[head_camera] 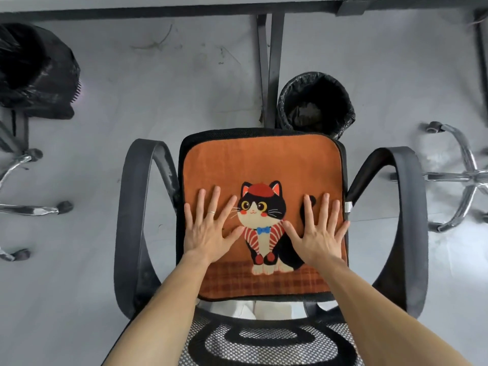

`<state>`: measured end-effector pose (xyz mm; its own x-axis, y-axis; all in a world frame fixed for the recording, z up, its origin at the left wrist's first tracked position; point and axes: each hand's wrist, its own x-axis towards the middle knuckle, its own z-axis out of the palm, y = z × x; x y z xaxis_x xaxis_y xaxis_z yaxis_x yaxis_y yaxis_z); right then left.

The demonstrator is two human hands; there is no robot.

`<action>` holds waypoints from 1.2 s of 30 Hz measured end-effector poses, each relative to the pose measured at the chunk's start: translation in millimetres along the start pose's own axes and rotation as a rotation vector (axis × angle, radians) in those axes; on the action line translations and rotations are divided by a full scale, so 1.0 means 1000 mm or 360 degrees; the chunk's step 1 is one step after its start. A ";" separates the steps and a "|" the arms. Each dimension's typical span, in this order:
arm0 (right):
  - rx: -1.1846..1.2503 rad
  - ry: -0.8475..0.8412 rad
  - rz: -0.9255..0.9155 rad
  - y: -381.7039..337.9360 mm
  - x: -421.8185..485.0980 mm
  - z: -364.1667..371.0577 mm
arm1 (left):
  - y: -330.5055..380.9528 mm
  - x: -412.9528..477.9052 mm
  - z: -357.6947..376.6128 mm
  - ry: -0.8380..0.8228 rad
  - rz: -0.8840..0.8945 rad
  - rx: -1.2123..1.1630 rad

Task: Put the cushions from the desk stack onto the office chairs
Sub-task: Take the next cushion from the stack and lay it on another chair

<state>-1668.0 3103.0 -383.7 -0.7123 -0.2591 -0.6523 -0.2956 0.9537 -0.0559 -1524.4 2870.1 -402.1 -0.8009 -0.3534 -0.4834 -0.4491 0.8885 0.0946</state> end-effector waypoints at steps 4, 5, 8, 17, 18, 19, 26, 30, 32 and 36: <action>-0.0002 0.0028 -0.0026 0.002 0.003 0.004 | 0.000 0.001 0.004 0.0020 -0.0030 -0.0006; -0.0009 0.0018 -0.0031 0.002 0.004 0.003 | 0.001 0.002 0.004 0.0006 -0.0029 -0.0015; 0.0000 -0.0104 -0.0030 0.001 0.007 -0.004 | 0.003 0.003 -0.006 -0.0078 -0.0049 -0.0016; -0.0338 -0.0420 -0.0016 -0.023 0.015 -0.088 | 0.034 0.028 -0.083 -0.0397 -0.0107 0.0060; -0.0321 -0.0357 -0.0025 -0.029 0.020 -0.103 | 0.040 0.037 -0.094 -0.0309 -0.0086 0.0028; -0.0254 -0.0297 -0.0045 -0.036 0.026 -0.114 | 0.043 0.046 -0.102 -0.0223 -0.0059 -0.0009; 0.0202 0.0210 -0.0327 -0.082 0.075 -0.104 | 0.046 0.104 -0.098 -0.0029 0.0056 -0.0221; 0.0033 0.0268 -0.0166 -0.060 0.108 -0.088 | 0.013 0.112 -0.068 -0.0029 -0.0052 -0.0207; -0.0059 0.0298 -0.0150 -0.043 0.118 -0.085 | 0.000 0.110 -0.056 0.0048 -0.0063 -0.0190; 0.0092 0.0358 -0.0090 -0.036 0.125 -0.083 | -0.008 0.106 -0.047 0.0148 -0.0158 -0.0197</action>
<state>-1799.3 3023.9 -401.0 -0.8216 -0.3335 -0.4623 -0.3065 0.9422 -0.1349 -1624.6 2811.8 -413.3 -0.7807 -0.4681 -0.4139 -0.5685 0.8071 0.1594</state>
